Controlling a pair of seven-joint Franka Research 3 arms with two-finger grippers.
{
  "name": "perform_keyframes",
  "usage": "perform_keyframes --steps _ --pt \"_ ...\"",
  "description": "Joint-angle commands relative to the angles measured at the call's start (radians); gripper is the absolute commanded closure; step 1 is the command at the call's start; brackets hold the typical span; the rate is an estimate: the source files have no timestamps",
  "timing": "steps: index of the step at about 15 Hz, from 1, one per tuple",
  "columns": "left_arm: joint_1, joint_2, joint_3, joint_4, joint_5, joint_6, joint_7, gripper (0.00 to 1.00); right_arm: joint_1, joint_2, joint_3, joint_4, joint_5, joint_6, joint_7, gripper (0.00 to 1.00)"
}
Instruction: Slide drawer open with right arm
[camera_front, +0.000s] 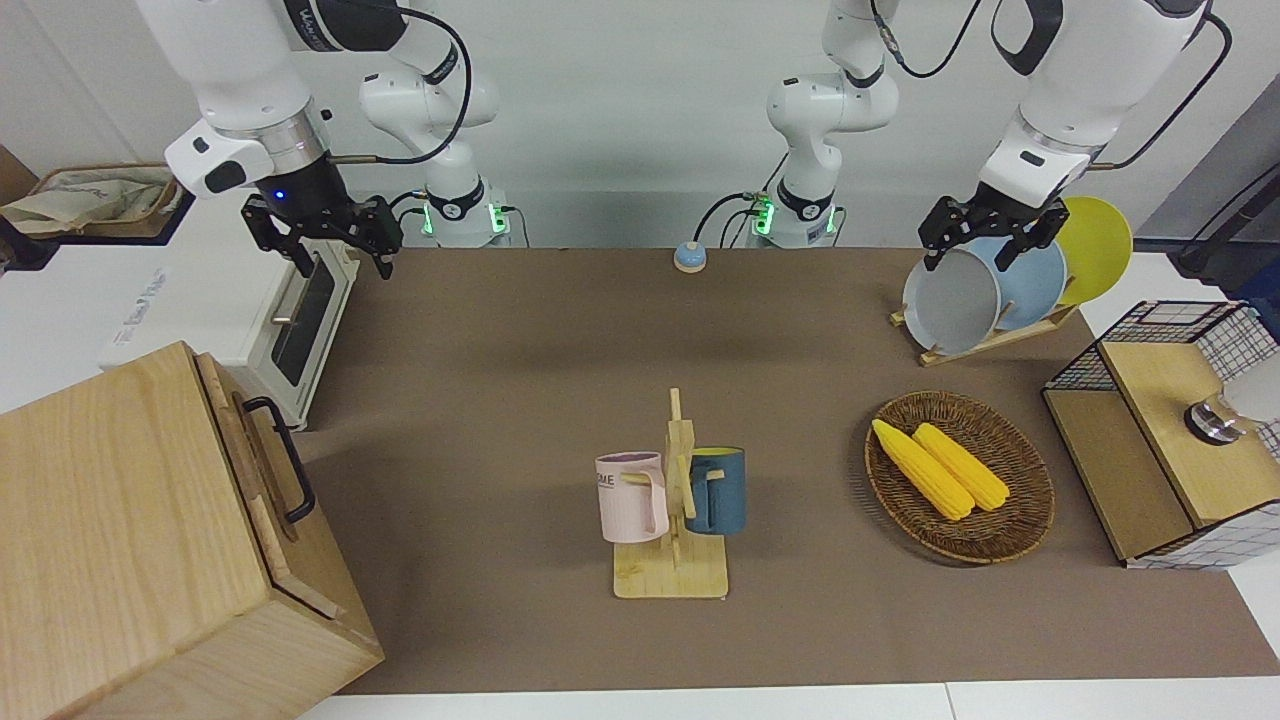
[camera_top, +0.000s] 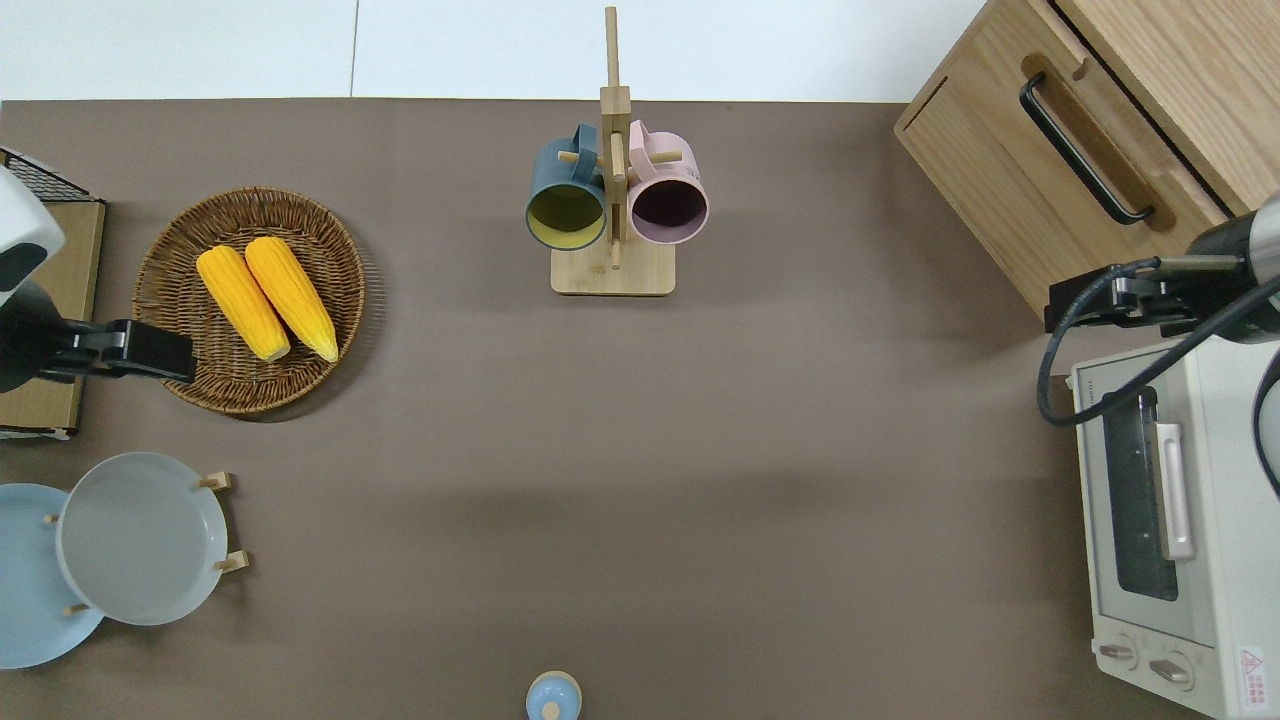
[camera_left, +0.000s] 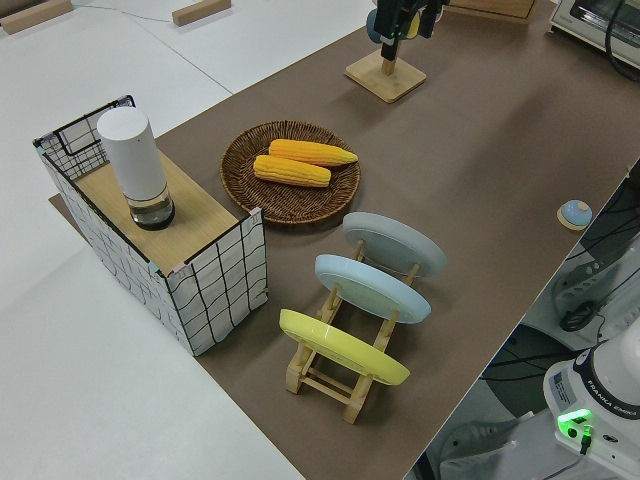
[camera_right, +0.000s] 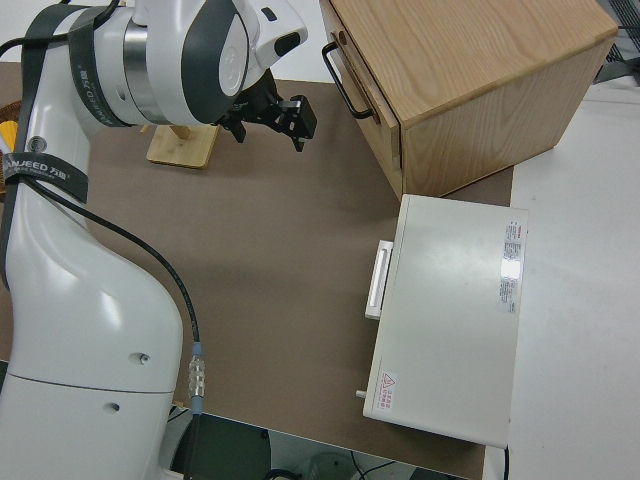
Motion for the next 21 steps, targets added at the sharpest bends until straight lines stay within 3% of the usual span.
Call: perform_keyframes --steps 1,17,21 --pt "0.005 0.011 -0.007 0.026 0.017 -0.020 0.010 0.01 -0.001 0.007 0.006 0.009 -0.008 0.001 -0.010 0.011" --pt "0.005 0.011 -0.007 0.026 0.017 -0.020 0.010 0.01 -0.002 0.019 0.006 0.005 -0.007 -0.010 -0.015 0.011" --pt "0.005 0.011 -0.007 0.026 0.017 -0.020 0.010 0.01 -0.013 0.053 0.005 0.005 0.005 -0.010 -0.015 0.011"
